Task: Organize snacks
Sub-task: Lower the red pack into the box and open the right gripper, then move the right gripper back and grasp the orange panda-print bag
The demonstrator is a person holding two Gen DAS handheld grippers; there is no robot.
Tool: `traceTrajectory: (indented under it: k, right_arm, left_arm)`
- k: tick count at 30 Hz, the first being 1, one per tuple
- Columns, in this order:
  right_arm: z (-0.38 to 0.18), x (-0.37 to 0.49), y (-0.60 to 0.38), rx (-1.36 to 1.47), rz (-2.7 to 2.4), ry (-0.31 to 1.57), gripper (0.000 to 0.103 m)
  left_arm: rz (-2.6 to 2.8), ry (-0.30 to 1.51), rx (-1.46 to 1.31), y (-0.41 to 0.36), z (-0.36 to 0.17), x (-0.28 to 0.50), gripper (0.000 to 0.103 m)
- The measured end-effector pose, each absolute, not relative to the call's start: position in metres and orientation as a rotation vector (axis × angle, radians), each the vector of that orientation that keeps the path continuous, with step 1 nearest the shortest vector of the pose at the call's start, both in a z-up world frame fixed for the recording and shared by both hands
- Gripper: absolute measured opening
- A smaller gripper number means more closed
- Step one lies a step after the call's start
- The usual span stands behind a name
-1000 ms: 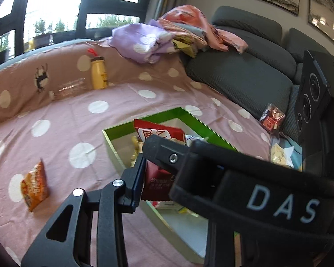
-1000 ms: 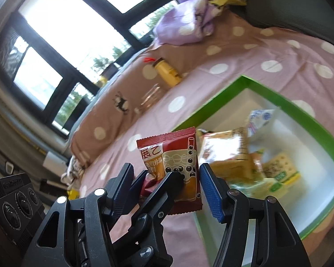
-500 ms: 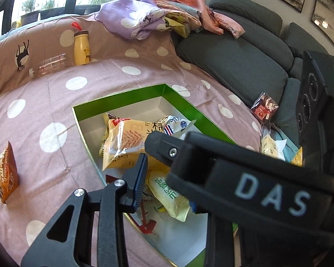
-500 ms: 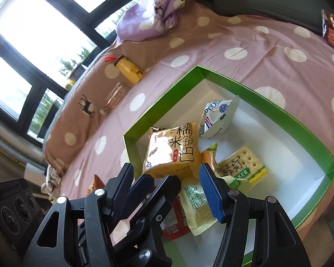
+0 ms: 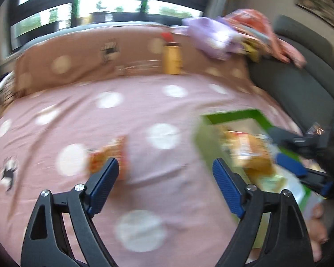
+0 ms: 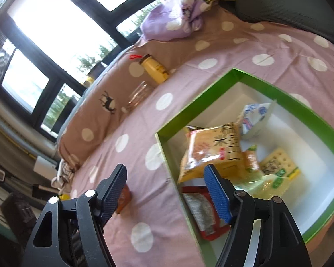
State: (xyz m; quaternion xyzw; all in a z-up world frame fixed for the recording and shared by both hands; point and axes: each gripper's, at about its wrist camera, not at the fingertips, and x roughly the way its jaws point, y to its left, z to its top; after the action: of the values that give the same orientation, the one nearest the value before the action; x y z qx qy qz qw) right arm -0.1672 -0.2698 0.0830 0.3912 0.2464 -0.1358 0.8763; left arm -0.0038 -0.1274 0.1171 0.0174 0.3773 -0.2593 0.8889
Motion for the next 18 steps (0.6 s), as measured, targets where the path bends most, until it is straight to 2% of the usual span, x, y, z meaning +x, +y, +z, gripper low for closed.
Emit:
traceTrajectory:
  k: [4,9,18]
  right_arm:
    - [0.087,-0.151,-0.251,0.801,-0.203,0.512,0.085]
    - [0.086,-0.122,-0.226,0.764,-0.156,0.572,0.085]
    - [0.069,-0.03,-0.176,0.598,-0.056,0.794,0.085]
  left_arm:
    - [-0.429,0.862,-0.115,-0.078,0.096,0.025,0.091]
    - [-0.385,0.922,-0.22,-0.047,0.077,0.048,0.093]
    - [-0.425,1.05,-0.316,-0.054,0.04,0.072,0.093]
